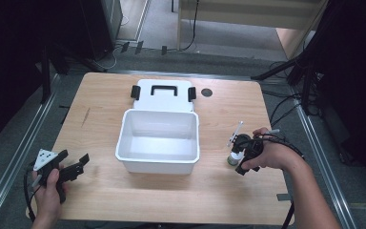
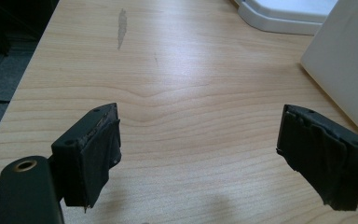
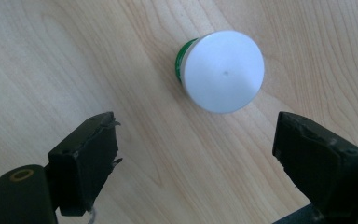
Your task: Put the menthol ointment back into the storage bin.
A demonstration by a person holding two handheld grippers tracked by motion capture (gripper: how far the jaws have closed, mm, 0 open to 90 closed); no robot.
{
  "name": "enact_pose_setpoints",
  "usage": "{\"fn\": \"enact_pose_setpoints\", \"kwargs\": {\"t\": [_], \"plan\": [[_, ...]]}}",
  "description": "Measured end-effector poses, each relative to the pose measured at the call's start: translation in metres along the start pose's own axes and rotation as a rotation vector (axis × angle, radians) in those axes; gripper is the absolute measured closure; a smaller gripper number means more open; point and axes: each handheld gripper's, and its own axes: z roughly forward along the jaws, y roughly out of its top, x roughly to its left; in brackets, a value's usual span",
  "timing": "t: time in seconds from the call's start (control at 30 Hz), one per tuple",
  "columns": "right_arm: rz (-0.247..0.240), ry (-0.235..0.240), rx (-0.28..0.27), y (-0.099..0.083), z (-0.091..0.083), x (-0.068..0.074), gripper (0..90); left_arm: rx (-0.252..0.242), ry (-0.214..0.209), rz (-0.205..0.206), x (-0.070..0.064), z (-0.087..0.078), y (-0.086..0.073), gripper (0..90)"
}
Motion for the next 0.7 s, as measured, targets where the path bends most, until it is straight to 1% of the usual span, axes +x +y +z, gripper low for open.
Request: {"fn": "enact_pose_setpoints", "kwargs": {"t": [0.13,0.17,0.23,0.27,0.33,0.37,0.4,0.47,0.53,0.63,0.7], "plan": [[0.005,-0.003,-0.008,0.005,0.003,-0.004,14.3,-0.001,-0.001,0.001,0.000,0.000,0.000,14.0],[0.016,-0.004,-0.015,0.006,0.003,-0.005,14.6,-0.002,-0.002,0.001,0.000,0.000,0.000,14.0],[0.009,-0.006,-0.017,0.008,0.004,-0.007,15.2,-0.002,-0.003,0.000,0.000,0.000,0.000,14.0],[0.007,-0.005,-0.018,0.009,0.005,-0.009,16.4,-0.002,-0.003,0.000,0.000,0.000,0.000,14.1],[0.017,-0.001,-0.025,0.011,0.005,-0.010,22.9,-0.002,-0.003,0.000,0.000,0.000,0.000,14.1],[0.019,0.001,-0.029,0.012,0.006,-0.011,24.8,-0.002,-0.004,0.000,0.000,0.000,0.000,14.1],[0.019,0.008,-0.042,0.013,0.007,-0.011,27.0,-0.001,-0.004,0.001,0.000,0.000,0.000,14.1],[0.027,0.025,-0.041,0.016,0.008,-0.013,31.5,-0.002,-0.005,0.001,0.000,0.000,0.000,14.1],[0.032,0.022,-0.036,0.018,0.009,-0.013,35.4,-0.002,-0.006,0.000,0.000,0.000,0.000,14.1],[0.048,0.038,-0.029,0.019,0.010,-0.015,39.5,-0.001,-0.008,0.001,0.000,0.000,0.000,14.1],[0.053,0.046,-0.030,0.020,0.011,-0.016,40.4,-0.001,-0.008,0.002,0.000,0.000,0.000,14.2]]}}
